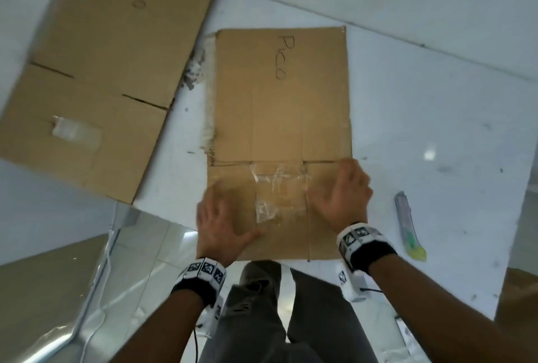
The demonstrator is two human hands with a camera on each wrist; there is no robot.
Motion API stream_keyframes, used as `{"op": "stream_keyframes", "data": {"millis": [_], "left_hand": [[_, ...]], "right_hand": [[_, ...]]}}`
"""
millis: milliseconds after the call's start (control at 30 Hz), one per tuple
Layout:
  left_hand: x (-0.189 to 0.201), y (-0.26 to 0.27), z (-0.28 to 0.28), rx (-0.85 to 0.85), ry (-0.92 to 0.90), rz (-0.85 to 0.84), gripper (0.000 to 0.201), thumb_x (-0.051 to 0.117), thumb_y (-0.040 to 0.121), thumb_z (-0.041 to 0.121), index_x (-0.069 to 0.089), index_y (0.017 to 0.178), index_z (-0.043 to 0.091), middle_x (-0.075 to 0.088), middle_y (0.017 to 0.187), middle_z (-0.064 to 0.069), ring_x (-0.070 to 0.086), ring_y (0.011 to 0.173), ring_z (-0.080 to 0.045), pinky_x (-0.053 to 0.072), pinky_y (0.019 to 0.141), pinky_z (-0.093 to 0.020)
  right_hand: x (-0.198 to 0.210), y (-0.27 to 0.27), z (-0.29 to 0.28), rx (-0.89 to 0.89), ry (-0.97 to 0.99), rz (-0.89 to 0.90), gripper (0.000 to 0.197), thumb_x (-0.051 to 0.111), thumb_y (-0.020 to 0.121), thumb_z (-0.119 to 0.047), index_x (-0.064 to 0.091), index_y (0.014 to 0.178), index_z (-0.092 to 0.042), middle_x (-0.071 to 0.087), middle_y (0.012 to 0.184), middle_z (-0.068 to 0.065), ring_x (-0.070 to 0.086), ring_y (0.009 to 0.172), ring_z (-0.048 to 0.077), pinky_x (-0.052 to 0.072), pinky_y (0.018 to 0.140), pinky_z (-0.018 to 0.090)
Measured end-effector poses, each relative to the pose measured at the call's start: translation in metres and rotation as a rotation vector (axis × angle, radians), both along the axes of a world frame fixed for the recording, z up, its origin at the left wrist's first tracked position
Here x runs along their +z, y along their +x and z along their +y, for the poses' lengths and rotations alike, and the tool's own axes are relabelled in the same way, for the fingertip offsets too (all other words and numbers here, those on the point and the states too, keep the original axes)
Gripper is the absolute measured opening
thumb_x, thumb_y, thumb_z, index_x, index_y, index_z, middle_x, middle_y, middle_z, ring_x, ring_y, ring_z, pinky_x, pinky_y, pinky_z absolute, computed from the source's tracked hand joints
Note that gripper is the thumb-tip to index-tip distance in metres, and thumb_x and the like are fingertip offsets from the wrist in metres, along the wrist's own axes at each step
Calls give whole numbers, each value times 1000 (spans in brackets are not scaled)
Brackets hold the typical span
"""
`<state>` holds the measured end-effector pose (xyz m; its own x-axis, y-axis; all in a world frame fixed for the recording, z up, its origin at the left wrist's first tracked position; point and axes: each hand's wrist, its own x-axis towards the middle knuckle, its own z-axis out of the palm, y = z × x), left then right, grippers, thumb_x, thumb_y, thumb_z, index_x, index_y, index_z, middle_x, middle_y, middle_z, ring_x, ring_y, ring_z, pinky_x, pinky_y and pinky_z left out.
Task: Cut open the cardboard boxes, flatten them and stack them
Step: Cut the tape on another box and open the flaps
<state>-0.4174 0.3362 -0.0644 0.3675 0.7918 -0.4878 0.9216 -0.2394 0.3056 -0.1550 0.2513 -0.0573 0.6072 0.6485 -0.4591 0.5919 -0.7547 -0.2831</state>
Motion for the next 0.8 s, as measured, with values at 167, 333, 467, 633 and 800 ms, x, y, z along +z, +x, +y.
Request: {"op": "stream_keyframes", "data": {"millis": [167,333,467,633,800], "left_hand": [[29,24,1,554,-114,126,123,85,68,62,20,157,7,36,151,-18,39,136,-42,38,113,-51],[52,32,21,645,-226,-18,48,70,89,25,44,127,9,60,127,-15,58,118,-39,51,97,-46],[102,38,16,418,-27,-292,19,56,96,11,43,108,19,57,103,1,62,91,-22,44,65,-22],[158,19,62,291,81,-370,20,58,93,24,48,109,27,58,94,9,57,77,-4,42,59,-20],[182,-60,173,282,235,-264,40,65,92,23,49,128,21,61,114,-2,58,94,-18,47,79,-31]], "right_hand": [[18,43,59,-482,59,227,98,71,86,-51,15,158,-15,25,158,17,37,137,43,40,106,56],[37,62,63,-488,235,475,39,62,99,-32,52,131,-12,64,120,10,60,116,34,43,90,34],[50,48,51,-576,400,419,21,60,100,-25,56,114,-9,63,104,12,61,106,36,41,84,35],[83,23,65,-717,579,432,26,60,100,-20,54,121,-5,54,106,8,51,101,26,37,90,36],[98,-50,157,-680,648,542,22,55,98,-25,56,117,-15,60,115,7,56,106,27,44,94,40]]}}
